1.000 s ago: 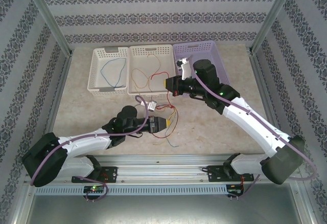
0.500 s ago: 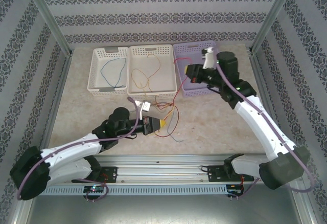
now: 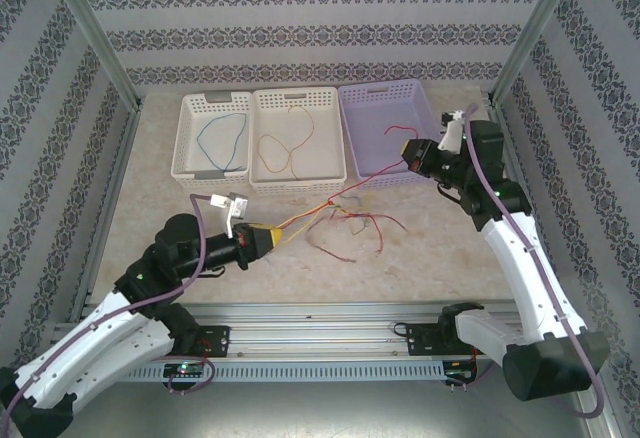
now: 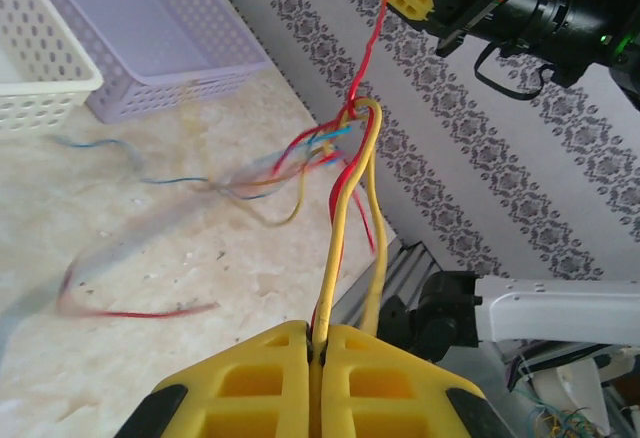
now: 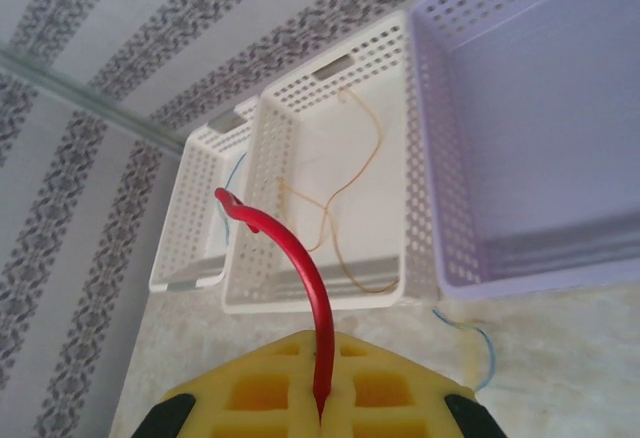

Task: Untangle the cables

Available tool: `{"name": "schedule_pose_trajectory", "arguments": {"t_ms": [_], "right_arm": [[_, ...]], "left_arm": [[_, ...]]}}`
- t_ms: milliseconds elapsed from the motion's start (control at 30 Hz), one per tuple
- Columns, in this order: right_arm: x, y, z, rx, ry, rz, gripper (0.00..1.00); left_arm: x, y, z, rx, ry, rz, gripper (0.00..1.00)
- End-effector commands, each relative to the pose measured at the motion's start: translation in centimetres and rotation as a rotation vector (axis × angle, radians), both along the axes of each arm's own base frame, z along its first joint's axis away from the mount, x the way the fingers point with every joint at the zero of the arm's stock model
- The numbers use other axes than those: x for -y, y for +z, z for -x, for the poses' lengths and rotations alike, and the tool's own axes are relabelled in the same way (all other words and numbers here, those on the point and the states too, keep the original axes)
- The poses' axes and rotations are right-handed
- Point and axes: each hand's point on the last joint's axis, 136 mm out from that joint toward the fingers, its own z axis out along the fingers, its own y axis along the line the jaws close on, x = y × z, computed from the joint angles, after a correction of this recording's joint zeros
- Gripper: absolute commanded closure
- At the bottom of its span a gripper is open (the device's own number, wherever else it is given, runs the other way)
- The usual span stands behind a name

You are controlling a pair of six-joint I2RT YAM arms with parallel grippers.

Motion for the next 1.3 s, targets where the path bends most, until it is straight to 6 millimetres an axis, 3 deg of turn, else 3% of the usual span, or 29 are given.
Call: {"name": "schedule_pose_trajectory", "arguments": {"t_ms": [0,200,467,700,900,1267], "right_arm": [[8.2,1.7,-1.7,0.1,-0.38,0.131,1.0],[10.7,1.9,-0.1,0.109,-0.494,0.206,1.0],[10.8,3.1,1.4,0.141,-0.503,0.185,1.0],[12.7,3.5,3.9,0.162,-0.602,0.224,1.0],[13.6,3.8,5.8,0.187,-0.65,0.236,1.0],[15.1,2.0,7.8,0.161,-0.721,0.271,1.0]], "left_arm": [[-3.2,-3.5,1.3,-0.08,0.055,-0.21,1.0],[-6.1,-2.8,0.3,-0.063,0.189,-0.33,1.0],[-9.0,-1.7,-0.8,-0.044,0.318,-0.457,1.0],[-12.0,0.9,-1.2,0.029,0.454,-0.512,1.0],[-13.4,2.5,-1.0,0.063,0.502,-0.533,1.0],[-18.3,6.0,-0.1,0.144,0.696,-0.604,1.0]]}}
